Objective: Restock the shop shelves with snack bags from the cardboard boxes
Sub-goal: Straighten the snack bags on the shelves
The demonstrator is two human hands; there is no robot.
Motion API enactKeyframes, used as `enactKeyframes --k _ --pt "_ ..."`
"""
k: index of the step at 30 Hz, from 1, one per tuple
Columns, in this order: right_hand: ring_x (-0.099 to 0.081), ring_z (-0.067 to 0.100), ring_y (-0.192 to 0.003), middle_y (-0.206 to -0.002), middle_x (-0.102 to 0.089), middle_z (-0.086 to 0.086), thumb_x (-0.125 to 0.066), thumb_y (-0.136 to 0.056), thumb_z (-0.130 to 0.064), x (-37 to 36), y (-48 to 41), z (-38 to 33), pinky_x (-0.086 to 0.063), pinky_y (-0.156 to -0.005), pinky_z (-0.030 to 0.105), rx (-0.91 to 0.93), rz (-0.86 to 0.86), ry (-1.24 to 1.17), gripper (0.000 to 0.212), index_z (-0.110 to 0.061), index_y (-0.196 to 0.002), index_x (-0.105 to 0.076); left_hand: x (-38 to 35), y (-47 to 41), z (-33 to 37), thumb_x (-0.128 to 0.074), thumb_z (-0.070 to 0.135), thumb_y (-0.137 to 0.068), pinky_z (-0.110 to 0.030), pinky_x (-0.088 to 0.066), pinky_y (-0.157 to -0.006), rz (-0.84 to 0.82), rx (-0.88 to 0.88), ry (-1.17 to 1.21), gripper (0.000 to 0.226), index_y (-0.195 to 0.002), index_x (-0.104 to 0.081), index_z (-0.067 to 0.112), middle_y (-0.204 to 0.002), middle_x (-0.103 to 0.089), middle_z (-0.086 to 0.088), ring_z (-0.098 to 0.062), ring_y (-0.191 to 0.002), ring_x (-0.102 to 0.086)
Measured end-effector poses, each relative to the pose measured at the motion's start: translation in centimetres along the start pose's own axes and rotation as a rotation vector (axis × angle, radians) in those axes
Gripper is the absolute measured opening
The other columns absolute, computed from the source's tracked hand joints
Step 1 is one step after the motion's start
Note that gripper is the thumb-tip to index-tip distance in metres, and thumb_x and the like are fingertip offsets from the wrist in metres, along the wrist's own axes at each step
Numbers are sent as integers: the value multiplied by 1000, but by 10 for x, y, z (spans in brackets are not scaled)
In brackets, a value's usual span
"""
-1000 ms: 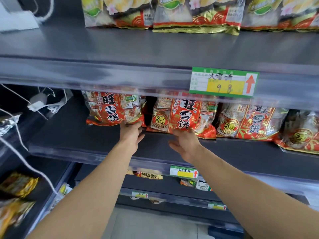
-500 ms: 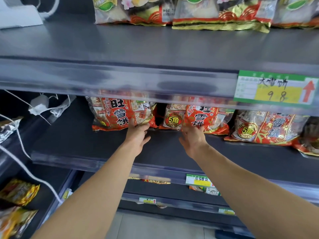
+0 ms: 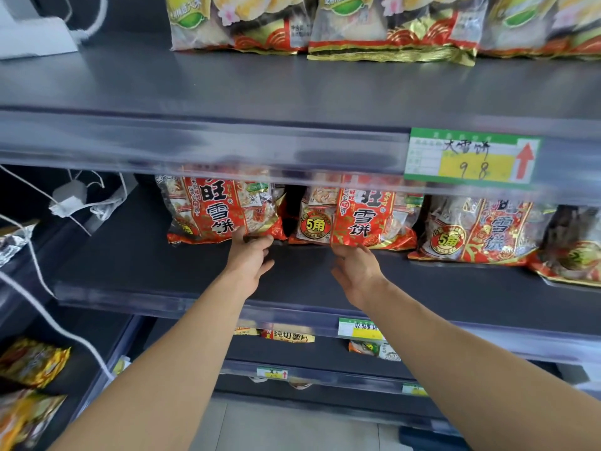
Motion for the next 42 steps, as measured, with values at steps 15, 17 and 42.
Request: enactKeyframes --k 15,17,42 --pt "-58 22 -106 -128 -59 9 -53 -95 -13 49 132 -66 -45 -86 29 429 -31 741 37 -10 -132 -52 -75 149 24 -57 13 -94 -32 -46 -92 -257 -303 -748 47 -139 -41 11 -130 -54 -9 -22 -109 -55" --pt "-59 24 -105 -129 -59 8 -51 -96 -15 55 157 -78 -47 -86 31 510 -51 874 39 -11 -134 -50 -85 176 33 -57 16 -94 -26 -42 -81 -290 -374 -881 47 -138 -42 12 -129 -54 -7 -24 -105 -56" --pt "-31 25 -138 -151 -34 6 -60 -92 -30 -18 251 -277 -32 -110 37 1132 135 1287 62 -14 -145 -33 -84 253 285 -62 20 -90 -32 -36 -101 79 -1014 -1172 58 -141 -36 13 -146 -39 -6 -24 -129 -43"
Point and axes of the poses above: each hand's wrist, its own y-axis away from the middle knuckle, its own x-axis out of the back of the hand, z = x × y, the point moved 8 cm from there along -y, towards the middle knuckle
